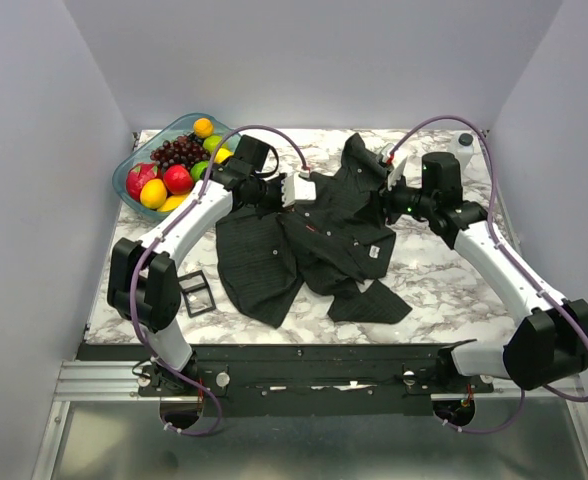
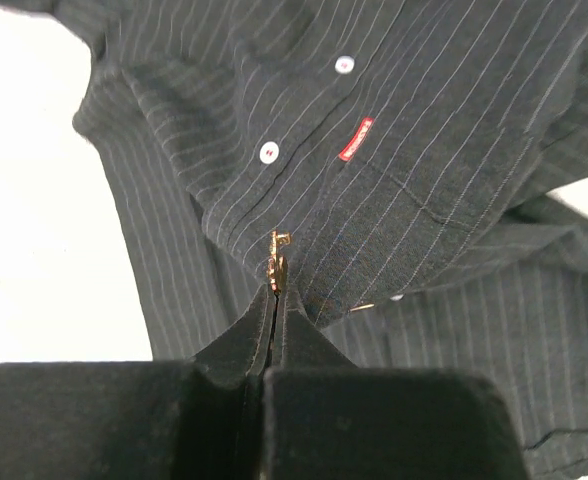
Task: Remove the brooch from the garment
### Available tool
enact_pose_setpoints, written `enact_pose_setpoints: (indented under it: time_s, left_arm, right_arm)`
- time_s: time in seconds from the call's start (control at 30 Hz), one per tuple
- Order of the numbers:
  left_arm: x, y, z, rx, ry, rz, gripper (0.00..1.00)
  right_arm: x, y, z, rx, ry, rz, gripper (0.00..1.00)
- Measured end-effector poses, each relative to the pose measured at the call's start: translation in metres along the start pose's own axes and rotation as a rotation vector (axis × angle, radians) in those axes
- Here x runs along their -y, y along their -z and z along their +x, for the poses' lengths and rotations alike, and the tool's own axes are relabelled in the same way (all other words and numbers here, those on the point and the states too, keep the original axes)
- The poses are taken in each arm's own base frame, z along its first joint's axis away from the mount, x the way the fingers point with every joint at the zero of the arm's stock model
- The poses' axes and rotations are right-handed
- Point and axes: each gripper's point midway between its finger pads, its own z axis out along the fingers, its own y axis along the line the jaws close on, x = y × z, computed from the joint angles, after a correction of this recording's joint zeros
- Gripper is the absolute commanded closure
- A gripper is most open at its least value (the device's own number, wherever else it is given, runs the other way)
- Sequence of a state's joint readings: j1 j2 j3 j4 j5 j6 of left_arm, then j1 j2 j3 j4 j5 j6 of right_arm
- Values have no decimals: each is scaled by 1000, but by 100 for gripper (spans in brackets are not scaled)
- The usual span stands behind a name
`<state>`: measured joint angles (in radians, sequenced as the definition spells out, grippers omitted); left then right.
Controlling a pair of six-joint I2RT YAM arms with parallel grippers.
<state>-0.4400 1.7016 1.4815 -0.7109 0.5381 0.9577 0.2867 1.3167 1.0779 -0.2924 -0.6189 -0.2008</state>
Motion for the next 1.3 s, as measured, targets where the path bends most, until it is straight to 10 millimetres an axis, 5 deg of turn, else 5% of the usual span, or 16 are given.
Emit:
enact_pose_setpoints:
  time_s: [0.33, 0.63, 1.1, 1.3]
  left_arm:
    - [-17, -2, 6, -74, 16, -161, 100]
    - [-37, -9, -5, -28, 144, -362, 100]
    - [-58, -1, -15, 27, 212, -456, 100]
    - [-91, 28, -22, 121, 364, -516, 100]
  right_arm:
    - [13, -8, -16, 21, 55, 18, 43]
    - [19, -57, 27, -50, -45, -103, 36]
    - [-12, -107, 59, -114, -10, -283, 28]
    - [-19, -120, 61, -130, 24, -260, 28]
